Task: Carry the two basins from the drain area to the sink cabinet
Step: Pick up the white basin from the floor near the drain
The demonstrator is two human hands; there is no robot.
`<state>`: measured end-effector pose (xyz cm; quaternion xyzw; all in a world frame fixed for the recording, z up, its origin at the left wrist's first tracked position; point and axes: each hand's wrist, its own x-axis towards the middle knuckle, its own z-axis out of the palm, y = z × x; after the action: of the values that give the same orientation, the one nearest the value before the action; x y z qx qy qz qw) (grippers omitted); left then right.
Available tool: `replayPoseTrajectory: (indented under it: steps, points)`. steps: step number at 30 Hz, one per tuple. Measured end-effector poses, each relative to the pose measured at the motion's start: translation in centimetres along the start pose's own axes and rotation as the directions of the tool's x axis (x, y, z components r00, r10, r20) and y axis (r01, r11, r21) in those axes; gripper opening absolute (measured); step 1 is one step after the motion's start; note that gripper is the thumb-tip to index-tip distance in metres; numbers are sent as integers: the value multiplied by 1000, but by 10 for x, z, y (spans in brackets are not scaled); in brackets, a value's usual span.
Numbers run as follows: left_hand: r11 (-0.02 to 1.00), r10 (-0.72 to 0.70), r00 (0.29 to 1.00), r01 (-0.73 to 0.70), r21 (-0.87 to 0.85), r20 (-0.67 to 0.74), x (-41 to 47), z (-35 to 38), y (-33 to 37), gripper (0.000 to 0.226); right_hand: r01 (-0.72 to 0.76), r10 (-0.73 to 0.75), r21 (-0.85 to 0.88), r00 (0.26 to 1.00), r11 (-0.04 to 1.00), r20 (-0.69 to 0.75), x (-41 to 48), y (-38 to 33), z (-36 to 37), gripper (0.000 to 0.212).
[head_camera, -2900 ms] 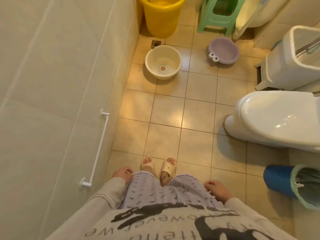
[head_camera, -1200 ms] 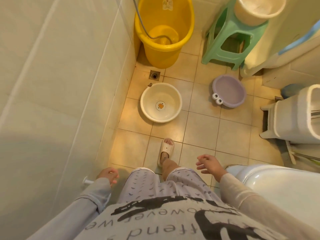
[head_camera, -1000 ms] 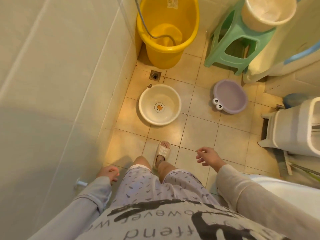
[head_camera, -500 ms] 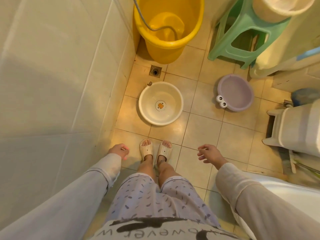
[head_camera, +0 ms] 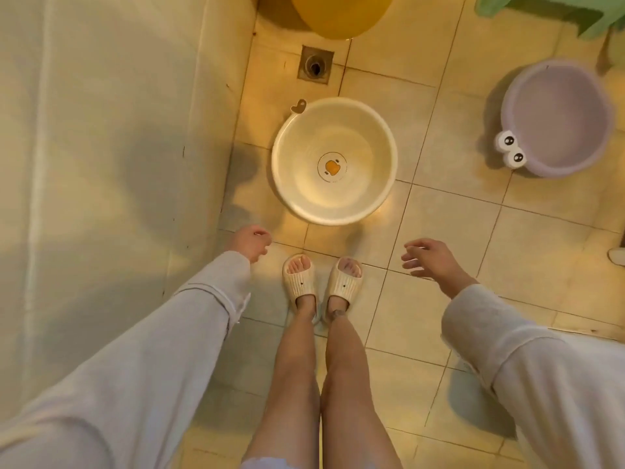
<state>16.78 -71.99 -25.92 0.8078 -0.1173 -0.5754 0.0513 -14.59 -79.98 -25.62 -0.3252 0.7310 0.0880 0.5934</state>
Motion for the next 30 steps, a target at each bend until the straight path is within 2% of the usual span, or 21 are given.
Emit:
replayPoseTrajectory:
  steps: [3,6,8,10,12,15,18,22,25,30]
  points:
    - [997,6,998,-11,-80,-65,75,20,-2,17,-41,41,36,999,999,8,76,8,31,36]
    - [988,-16,996,2,-152,-89,149,44,-11,11,-5,4,-3,996,1000,-92,153,16,62,51]
    - [963,-81,992,53,-266,-96,193,62,-15,10,15,-14,5,991,1000,-133,197,21,81,62]
    - [921,-159,978,97,-378,-135,231,76,-14,4,-28,49,167,992,986,-120,233,28,96,73]
    - [877,-193,970,104,-468,-146,263,86,-9,4,-67,102,371,992,926,-76,262,32,108,73]
    - [782,-216,974,130,-609,-70,294,97,-5,41,-46,75,569,997,821,-27,290,36,121,59]
    - [654,-221,975,135,-744,-18,303,101,-5,52,-20,75,696,996,718,-49,304,39,129,55]
    - [585,-179,984,114,-803,10,291,95,-6,52,-85,105,822,994,563,31,296,34,132,52]
    - [563,-152,988,106,-820,23,262,92,-5,50,-88,120,833,992,547,27,269,30,123,50]
    - [551,-156,986,139,-823,62,177,78,-16,45,-102,146,799,989,592,18,191,28,96,51]
